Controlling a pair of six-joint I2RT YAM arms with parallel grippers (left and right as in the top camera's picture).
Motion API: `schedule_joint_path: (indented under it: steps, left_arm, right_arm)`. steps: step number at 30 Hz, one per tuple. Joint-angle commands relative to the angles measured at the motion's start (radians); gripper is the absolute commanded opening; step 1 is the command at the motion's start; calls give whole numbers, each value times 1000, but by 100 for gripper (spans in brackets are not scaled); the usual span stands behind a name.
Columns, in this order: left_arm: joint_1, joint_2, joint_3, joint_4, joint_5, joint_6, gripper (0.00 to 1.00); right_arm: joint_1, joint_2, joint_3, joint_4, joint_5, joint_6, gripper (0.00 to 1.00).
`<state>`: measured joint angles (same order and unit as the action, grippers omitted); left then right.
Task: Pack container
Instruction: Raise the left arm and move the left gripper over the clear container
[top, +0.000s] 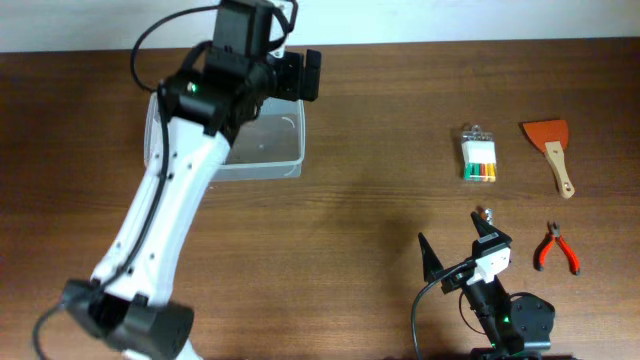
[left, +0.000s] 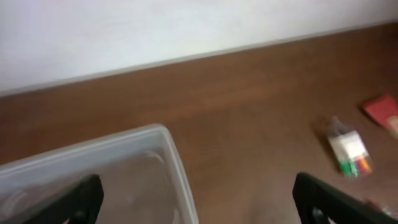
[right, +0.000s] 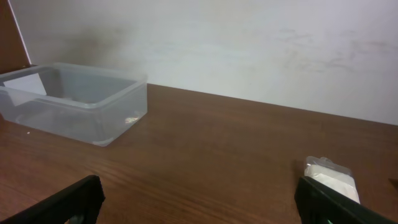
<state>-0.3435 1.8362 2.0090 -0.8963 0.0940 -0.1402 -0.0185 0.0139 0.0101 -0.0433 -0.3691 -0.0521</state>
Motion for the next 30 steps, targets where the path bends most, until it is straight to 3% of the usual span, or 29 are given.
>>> schedule_joint_path:
  steps: [1,7,10,18,22,30]
  left_arm:
    - [45,90,88,-73,194,-31,99]
    - [25,211,203,-262,-18,-72,99]
    - [22,243,203,-302,-56,-95,99]
    - [3,274,203,-244,21,-95,99]
    - [2,285,203,-219,-88,-178,99]
    - [-76,367,203,-259,-191,-174,99]
  right_arm:
    - [6,-7,-5,-6,-24,8,99]
    - [6,-7,-5,-6,-24,8,99]
    - [5,-7,-5,-6,-24,8,99]
    - [6,-7,-5,-6,-78,8,99]
    - [5,-7,-5,-6,-92,8,99]
    - [5,-7,-5,-6,-91,8,99]
